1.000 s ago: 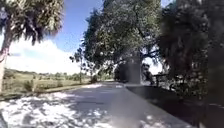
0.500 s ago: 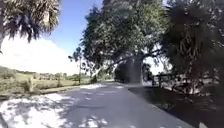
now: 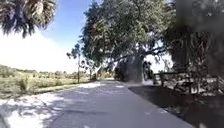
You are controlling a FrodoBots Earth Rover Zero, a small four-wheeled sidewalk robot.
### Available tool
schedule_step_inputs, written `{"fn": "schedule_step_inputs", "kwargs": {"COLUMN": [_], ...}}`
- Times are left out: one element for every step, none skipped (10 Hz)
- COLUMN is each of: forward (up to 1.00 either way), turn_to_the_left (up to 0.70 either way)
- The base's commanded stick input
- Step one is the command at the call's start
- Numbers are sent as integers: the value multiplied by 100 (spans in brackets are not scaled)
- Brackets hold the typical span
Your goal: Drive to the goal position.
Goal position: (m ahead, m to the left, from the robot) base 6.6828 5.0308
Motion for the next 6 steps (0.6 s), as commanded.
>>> {"fn": "schedule_step_inputs", "kwargs": {"forward": [70,70,70,70,70,70], "turn_to_the_left": [0,0,0,0,0,0]}}
